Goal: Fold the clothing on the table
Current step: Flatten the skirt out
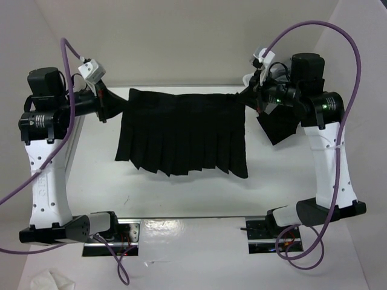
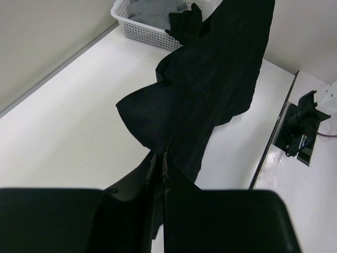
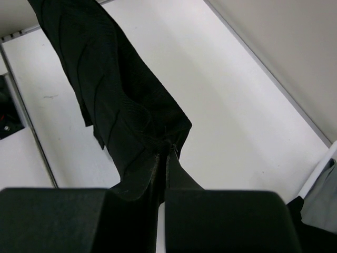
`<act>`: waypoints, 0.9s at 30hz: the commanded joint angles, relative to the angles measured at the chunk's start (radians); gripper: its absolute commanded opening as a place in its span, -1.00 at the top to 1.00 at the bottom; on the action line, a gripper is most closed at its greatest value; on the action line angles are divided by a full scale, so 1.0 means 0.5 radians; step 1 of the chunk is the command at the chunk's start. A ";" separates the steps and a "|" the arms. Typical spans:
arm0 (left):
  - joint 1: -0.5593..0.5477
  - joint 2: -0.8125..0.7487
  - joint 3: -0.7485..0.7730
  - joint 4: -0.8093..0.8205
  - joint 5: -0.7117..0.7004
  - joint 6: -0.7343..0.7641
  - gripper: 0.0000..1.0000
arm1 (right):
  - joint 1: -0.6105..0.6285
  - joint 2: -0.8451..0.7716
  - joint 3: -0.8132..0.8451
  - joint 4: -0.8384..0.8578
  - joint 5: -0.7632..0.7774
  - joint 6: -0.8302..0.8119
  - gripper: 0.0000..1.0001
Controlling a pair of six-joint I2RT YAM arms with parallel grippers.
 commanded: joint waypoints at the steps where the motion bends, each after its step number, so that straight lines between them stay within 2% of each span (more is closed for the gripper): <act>1: 0.031 -0.065 -0.043 0.027 0.146 0.086 1.00 | -0.029 -0.051 -0.054 -0.098 -0.115 -0.103 1.00; 13: 0.049 0.008 -0.436 0.193 0.106 0.068 1.00 | -0.029 0.102 -0.367 0.169 0.062 -0.017 1.00; 21: 0.049 0.446 -0.504 0.327 0.048 0.114 1.00 | -0.029 0.427 -0.511 0.497 0.250 0.102 1.00; 27: -0.018 0.922 -0.317 0.395 -0.034 0.132 1.00 | -0.029 0.771 -0.447 0.761 0.513 0.201 1.00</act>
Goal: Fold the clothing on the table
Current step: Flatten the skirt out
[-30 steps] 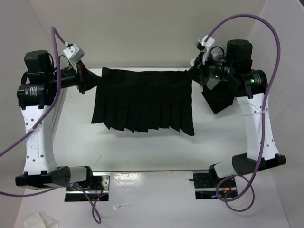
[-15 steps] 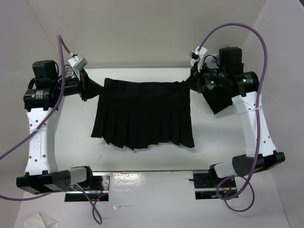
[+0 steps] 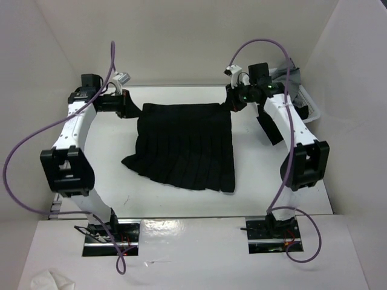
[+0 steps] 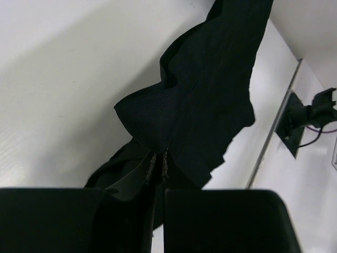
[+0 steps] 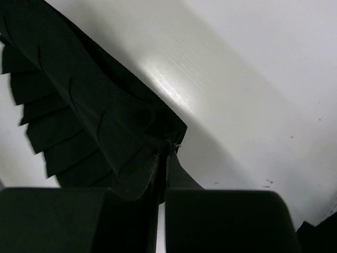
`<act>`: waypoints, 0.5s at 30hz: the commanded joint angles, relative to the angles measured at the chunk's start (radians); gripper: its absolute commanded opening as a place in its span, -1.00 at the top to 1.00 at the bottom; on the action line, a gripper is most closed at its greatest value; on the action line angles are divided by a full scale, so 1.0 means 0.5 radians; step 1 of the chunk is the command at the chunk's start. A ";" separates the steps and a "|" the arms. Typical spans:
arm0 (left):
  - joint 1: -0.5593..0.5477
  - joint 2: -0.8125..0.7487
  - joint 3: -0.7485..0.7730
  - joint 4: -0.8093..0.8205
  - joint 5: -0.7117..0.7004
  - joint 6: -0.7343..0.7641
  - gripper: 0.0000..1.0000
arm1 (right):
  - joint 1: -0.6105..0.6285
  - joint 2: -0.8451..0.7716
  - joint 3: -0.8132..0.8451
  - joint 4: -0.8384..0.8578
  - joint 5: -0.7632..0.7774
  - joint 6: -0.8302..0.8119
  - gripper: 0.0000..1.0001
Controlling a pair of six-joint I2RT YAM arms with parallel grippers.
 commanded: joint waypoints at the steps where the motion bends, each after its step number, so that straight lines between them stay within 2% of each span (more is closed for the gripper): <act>1: -0.030 0.187 0.164 0.109 -0.017 0.088 1.00 | -0.022 0.140 0.068 0.286 0.237 0.085 1.00; 7: -0.067 0.683 0.523 0.109 -0.039 0.088 1.00 | -0.022 0.502 0.337 0.385 0.424 0.106 1.00; 15: -0.122 1.077 1.047 0.054 -0.131 0.048 1.00 | -0.004 0.864 0.687 0.406 0.578 0.106 1.00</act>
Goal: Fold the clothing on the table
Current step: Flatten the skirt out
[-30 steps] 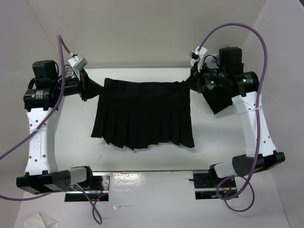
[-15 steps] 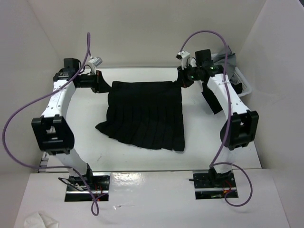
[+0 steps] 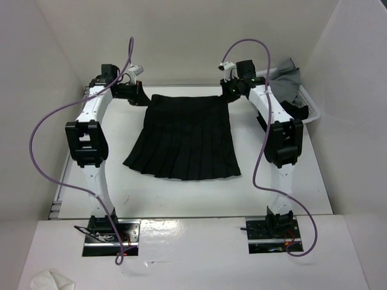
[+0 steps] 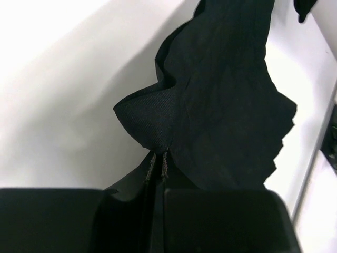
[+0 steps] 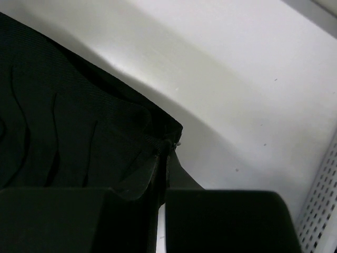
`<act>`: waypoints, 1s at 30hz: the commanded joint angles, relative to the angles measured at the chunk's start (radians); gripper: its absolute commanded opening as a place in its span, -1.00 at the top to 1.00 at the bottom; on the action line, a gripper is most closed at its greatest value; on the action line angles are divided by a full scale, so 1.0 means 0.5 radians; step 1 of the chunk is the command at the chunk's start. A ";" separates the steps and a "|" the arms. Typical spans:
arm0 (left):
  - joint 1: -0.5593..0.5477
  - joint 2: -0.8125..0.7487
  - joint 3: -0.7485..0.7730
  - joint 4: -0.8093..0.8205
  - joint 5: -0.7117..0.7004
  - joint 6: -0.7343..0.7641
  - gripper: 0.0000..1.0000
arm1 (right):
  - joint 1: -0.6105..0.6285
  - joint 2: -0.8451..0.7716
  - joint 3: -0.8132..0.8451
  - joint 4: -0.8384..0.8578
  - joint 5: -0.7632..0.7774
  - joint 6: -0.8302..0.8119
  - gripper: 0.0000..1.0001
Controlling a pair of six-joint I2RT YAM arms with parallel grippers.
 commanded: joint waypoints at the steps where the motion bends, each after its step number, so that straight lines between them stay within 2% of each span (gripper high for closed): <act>1: -0.001 0.143 0.265 0.013 -0.015 0.044 1.00 | -0.004 0.077 0.215 0.123 0.184 0.004 1.00; 10: -0.020 0.506 0.735 -0.085 -0.034 -0.045 1.00 | 0.014 0.228 0.314 0.141 0.243 0.023 1.00; 14: -0.038 0.503 0.735 -0.125 -0.034 -0.005 1.00 | 0.014 0.191 0.268 0.141 0.222 0.023 1.00; 23: -0.038 0.411 0.524 -0.125 0.021 0.053 1.00 | 0.014 0.090 0.142 0.144 0.197 0.001 1.00; 26: -0.038 0.411 0.466 -0.125 0.040 0.053 0.96 | 0.014 0.090 0.099 0.144 0.197 0.001 0.36; 27: -0.038 0.411 0.465 -0.125 0.040 0.053 0.88 | 0.014 0.090 0.075 0.144 0.215 0.001 0.08; 28: -0.038 0.432 0.465 -0.125 0.040 0.053 0.76 | 0.014 0.090 0.074 0.144 0.237 0.001 0.06; 30: -0.038 0.454 0.465 -0.125 0.040 0.001 0.73 | 0.014 0.090 0.032 0.144 0.237 0.001 0.11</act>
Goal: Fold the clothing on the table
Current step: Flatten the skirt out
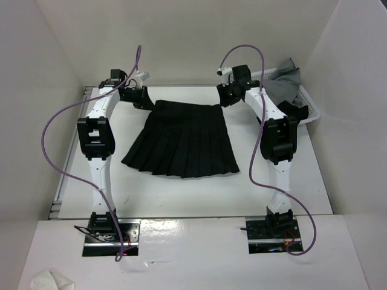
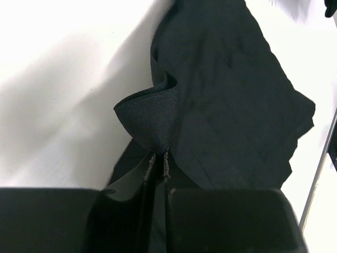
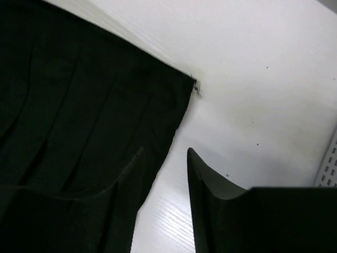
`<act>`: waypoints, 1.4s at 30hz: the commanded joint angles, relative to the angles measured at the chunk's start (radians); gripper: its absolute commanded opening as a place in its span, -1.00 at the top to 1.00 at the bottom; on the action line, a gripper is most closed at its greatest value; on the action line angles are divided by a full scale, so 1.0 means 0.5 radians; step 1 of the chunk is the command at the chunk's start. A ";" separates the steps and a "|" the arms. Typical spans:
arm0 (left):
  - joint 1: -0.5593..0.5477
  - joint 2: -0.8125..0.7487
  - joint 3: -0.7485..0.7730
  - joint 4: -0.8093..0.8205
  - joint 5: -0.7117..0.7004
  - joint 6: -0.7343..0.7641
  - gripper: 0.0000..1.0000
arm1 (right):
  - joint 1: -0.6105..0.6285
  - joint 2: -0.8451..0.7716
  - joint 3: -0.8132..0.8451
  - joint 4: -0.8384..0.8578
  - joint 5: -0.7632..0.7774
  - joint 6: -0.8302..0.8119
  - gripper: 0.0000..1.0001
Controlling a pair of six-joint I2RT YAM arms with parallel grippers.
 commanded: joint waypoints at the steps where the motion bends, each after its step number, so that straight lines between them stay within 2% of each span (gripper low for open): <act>1: 0.004 -0.034 0.007 0.026 0.089 -0.019 0.73 | 0.001 -0.135 -0.047 0.058 0.035 -0.010 0.16; 2: 0.004 -0.010 0.034 0.026 0.089 -0.064 0.69 | 0.001 -0.135 -0.065 0.058 0.035 -0.010 0.18; 5: 0.004 0.036 0.105 0.069 0.089 -0.120 0.41 | 0.001 -0.153 -0.084 0.076 0.053 -0.010 0.15; 6: 0.004 0.055 0.135 0.069 0.089 -0.160 0.05 | 0.001 -0.153 -0.084 0.076 0.071 -0.010 0.15; 9: 0.004 0.174 0.277 0.041 0.065 -0.200 -0.27 | 0.001 -0.153 -0.084 0.076 0.072 -0.010 0.09; 10: 0.004 0.199 0.316 0.023 0.065 -0.221 -0.50 | 0.001 -0.153 -0.105 0.076 0.072 -0.010 0.06; 13: 0.004 0.260 0.400 -0.014 0.046 -0.221 -0.72 | 0.001 -0.153 -0.106 0.076 0.090 -0.010 0.03; 14: 0.004 0.261 0.400 -0.014 0.046 -0.221 -0.85 | 0.001 -0.153 -0.106 0.076 0.090 -0.010 0.03; 16: 0.004 0.279 0.400 0.007 0.077 -0.270 -0.96 | 0.001 -0.153 -0.124 0.095 0.072 -0.010 -0.01; 20: 0.004 0.349 0.436 0.044 0.120 -0.353 -1.00 | 0.001 -0.113 -0.102 0.095 0.035 0.048 -0.13; 23: 0.004 0.368 0.455 0.066 0.007 -0.393 -1.00 | 0.001 -0.064 -0.017 0.095 -0.014 0.100 -0.13; 29: 0.041 0.463 0.709 0.044 -0.453 -0.513 -1.00 | -0.054 0.037 0.149 0.027 -0.103 0.143 -0.13; 35: 0.041 0.488 0.994 -0.057 -1.036 -0.534 -1.00 | -0.073 0.056 0.146 0.006 -0.122 0.143 -0.13; 38: 0.020 0.530 1.041 -0.057 -1.113 -0.510 -1.00 | -0.091 0.056 0.125 0.006 -0.140 0.143 -0.13; 42: -0.017 0.586 1.041 -0.075 -1.046 -0.488 -1.00 | -0.091 0.077 0.106 0.006 -0.201 0.161 -0.13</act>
